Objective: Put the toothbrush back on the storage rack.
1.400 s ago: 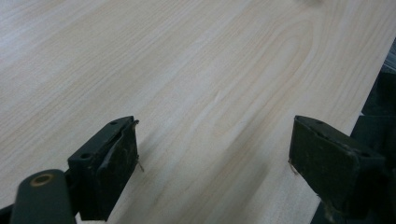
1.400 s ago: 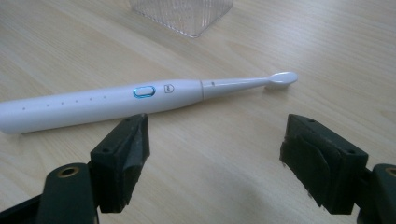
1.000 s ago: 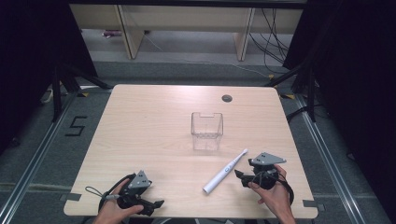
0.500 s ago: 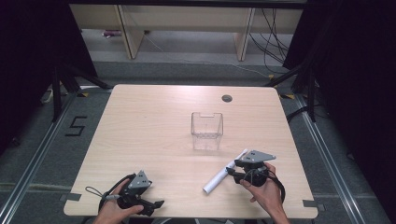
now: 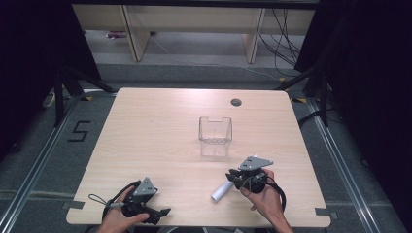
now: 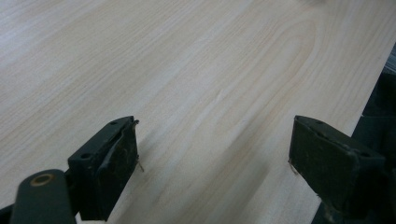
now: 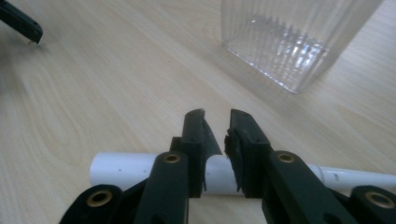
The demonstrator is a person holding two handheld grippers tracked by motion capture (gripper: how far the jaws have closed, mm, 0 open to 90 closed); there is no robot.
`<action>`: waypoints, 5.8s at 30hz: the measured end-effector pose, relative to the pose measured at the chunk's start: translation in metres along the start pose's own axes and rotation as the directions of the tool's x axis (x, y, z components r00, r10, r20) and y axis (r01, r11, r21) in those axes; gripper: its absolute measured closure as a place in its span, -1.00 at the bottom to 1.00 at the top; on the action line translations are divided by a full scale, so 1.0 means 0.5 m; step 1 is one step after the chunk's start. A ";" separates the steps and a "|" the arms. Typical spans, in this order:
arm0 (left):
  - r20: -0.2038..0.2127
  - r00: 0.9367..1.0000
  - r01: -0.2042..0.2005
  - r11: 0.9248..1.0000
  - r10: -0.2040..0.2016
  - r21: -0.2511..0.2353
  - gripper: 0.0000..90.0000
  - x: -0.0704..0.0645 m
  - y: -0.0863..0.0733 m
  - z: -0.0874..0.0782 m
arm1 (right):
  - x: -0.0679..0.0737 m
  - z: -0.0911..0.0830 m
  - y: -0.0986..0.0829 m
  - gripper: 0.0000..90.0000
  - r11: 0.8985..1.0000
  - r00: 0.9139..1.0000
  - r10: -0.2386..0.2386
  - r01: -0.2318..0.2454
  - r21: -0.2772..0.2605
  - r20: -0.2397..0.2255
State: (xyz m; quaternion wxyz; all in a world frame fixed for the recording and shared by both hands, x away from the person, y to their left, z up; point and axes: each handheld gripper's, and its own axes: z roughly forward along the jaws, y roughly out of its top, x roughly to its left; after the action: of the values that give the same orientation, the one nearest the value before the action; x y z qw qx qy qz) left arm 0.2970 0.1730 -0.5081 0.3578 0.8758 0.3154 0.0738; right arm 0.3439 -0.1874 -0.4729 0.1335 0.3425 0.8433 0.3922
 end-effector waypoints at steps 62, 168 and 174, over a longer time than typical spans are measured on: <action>0.012 1.000 -0.008 1.000 0.008 -0.008 -0.67 -0.001 0.001 -0.005 | 0.066 0.071 -0.008 0.98 0.977 0.984 -0.088 0.115 0.177 -0.155; 0.004 1.000 0.003 1.000 -0.003 -0.013 -0.67 -0.002 0.000 -0.003 | -0.044 -0.051 -0.009 0.14 0.918 0.994 -0.108 0.086 0.388 0.034; -0.001 1.000 -0.009 1.000 0.009 0.000 -0.67 0.000 -0.001 -0.002 | -0.052 -0.031 0.001 0.12 0.899 0.992 -0.124 0.105 0.424 0.018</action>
State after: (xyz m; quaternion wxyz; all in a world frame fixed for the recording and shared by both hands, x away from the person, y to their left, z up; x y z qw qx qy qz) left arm 0.2964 0.1738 -0.5074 0.3572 0.8772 0.3118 0.0759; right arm 0.3553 -0.2140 -0.4635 0.0978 0.3217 0.9236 0.1842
